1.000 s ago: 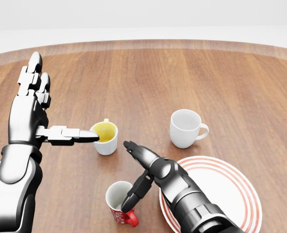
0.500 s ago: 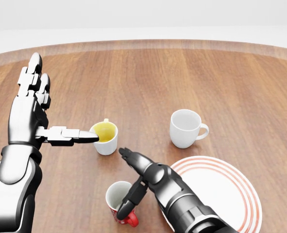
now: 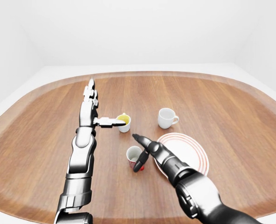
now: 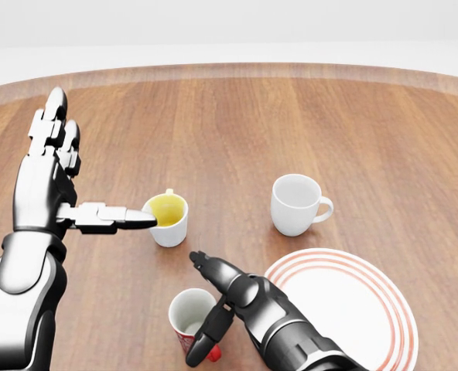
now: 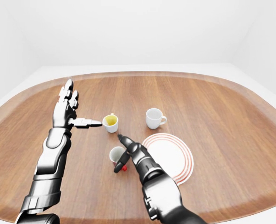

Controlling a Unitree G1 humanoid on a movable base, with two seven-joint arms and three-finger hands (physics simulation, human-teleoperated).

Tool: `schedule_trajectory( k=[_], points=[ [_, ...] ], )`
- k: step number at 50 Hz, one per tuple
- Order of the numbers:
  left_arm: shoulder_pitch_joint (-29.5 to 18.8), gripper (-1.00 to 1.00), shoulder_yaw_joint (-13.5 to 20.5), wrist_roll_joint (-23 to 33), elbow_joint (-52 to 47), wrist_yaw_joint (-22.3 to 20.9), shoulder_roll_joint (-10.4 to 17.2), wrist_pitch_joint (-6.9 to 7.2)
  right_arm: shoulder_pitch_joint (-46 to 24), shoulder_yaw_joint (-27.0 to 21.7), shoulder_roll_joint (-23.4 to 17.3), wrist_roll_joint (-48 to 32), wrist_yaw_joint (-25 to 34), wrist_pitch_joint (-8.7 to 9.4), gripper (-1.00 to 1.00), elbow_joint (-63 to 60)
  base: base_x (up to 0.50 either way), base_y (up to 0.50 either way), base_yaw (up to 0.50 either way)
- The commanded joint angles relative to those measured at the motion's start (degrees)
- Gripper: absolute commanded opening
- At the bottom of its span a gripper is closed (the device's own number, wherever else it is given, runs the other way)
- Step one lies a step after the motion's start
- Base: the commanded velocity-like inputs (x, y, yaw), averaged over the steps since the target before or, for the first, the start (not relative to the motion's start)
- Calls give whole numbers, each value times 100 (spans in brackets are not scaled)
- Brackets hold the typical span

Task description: Pick up the red mug and put it on the plate

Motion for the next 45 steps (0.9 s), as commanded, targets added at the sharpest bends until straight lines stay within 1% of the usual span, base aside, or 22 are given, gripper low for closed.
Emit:
schedule_trajectory(
  k=[1, 12, 16, 25, 26, 27, 28, 45],
  points=[
    [6, 100, 4, -14, 53, 4, 2, 0, 109, -18, 27, -84, -31, 0, 100, 83, 0, 0, 0],
    [43, 100, -3, -17, 12, -3, -2, 0, 147, -33, 46, -119, -28, 0, 100, 103, 0, 0, 0],
    [-16, 100, 20, -24, 184, -3, 13, 0, 146, -41, 38, -124, -25, 0, 100, 118, 0, 0, 0],
    [32, 100, 12, -25, 12, -8, 12, 0, 113, -27, 56, -147, -45, 0, 100, 97, 0, 0, 0],
    [24, 100, 14, -26, 29, -7, 13, 0, 107, -28, 53, -147, -43, 0, -4, 97, 0, 0, 0],
    [23, 100, 14, -26, 31, -7, 13, 0, 106, -28, 53, -147, -43, 0, -4, 98, 0, 0, 0],
    [23, 100, 10, -24, 42, -5, 9, 0, 103, -27, 53, -150, -46, 0, -100, 95, 0, 0, 0],
    [41, 100, -11, 7, -75, -9, -7, 0, 30, -22, 22, -126, -41, 0, -100, 29, 0, 0, 0]
  ],
)
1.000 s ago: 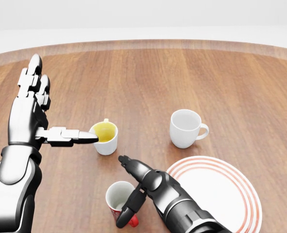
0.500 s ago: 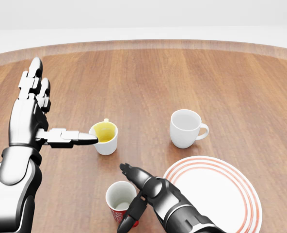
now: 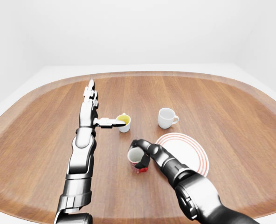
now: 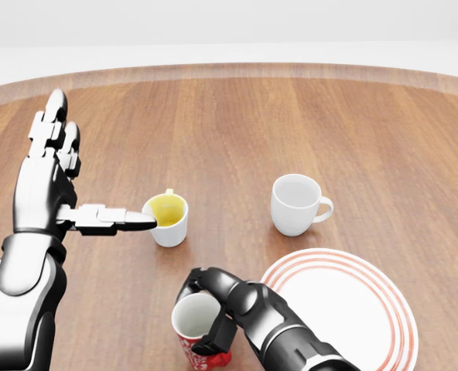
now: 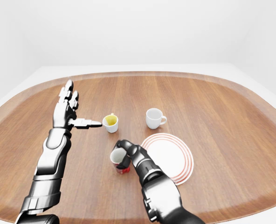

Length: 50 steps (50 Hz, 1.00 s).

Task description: Pick up the red mug and put it on the plate

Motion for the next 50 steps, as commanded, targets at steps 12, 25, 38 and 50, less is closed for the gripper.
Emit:
schedule_trajectory(
  k=[12, 25, 38, 50],
  points=[
    [6, 100, -8, 25, -59, -7, -15, 0, -301, -7, -136, 300, -133, 33, -100, -397, 0, 0, 0],
    [13, 100, -14, 31, -66, -5, -21, 0, -416, 47, -329, 482, 100, 33, -100, -1177, 0, 0, 0],
    [11, 100, -20, 40, -60, -9, -24, 0, -251, 76, -480, 495, 270, 33, -100, -1793, 0, 0, 0],
    [15, 100, -34, 54, -43, -3, -38, 0, 27, 30, -705, 521, 410, 33, -100, -2290, 0, 0, 0]
  ],
)
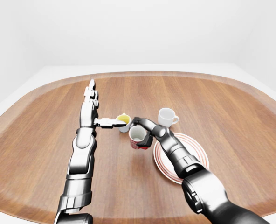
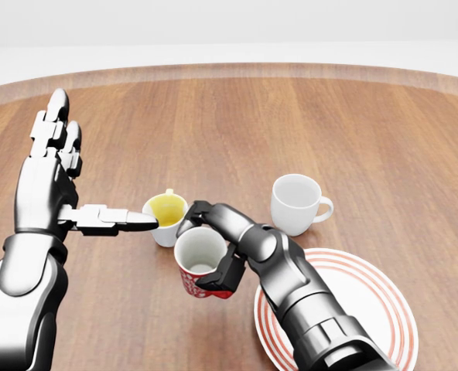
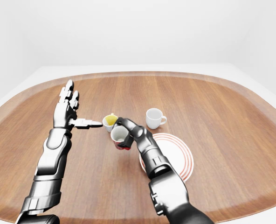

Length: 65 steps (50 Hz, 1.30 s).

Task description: Pick up the red mug and put it on the plate

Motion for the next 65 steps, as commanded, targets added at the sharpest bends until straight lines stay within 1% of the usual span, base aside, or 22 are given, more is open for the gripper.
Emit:
schedule_trajectory(
  k=[1, 18, 34, 58, 65],
  points=[
    [0, 100, -12, 14, 10, 4, -12, 0, 226, -85, -198, 69, -47, 0, -100, -507, 0, 0, 0],
    [13, 100, -24, 28, -49, 3, -26, 0, 553, -174, -471, 116, -1, 0, -100, -758, 0, 0, 0],
    [25, 100, -60, 69, -132, 10, -60, 0, 925, -328, -815, 246, 33, 0, -100, -997, 0, 0, 0],
    [10, 100, -99, 124, -166, 26, -97, 0, 968, -530, -1235, 437, -64, 0, -100, -561, 0, 0, 0],
    [11, 100, -130, 158, -214, 30, -125, 0, 937, -648, -1428, 588, -156, 0, -100, -230, 0, 0, 0]
  ],
)
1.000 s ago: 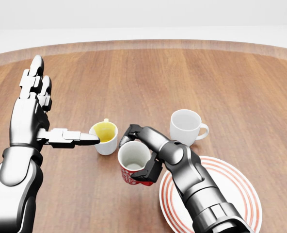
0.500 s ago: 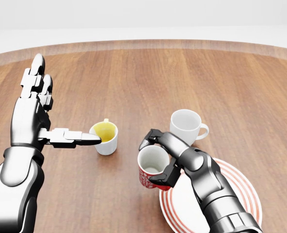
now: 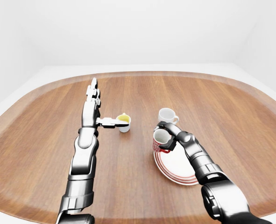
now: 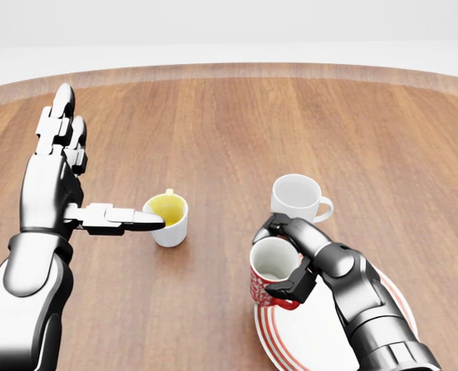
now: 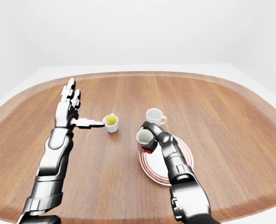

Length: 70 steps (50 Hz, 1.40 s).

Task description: Pick up the red mug and put it on the plate

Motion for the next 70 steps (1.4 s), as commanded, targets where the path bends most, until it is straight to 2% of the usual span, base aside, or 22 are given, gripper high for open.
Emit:
schedule_trajectory(
  k=[1, 28, 70],
  points=[
    [-3, 100, -35, 41, -41, 7, -34, 0, -15, -190, -259, 223, -249, 0, -100, 302, 0, 0, 0],
    [-18, 100, -56, 68, 52, 17, -58, 0, 221, -418, -722, 655, -371, 0, -100, 715, 0, 0, 0],
    [18, 100, -79, 102, 25, 12, -83, 0, 590, -597, -1051, 885, -310, 0, -100, 391, 0, 0, 0]
  ],
)
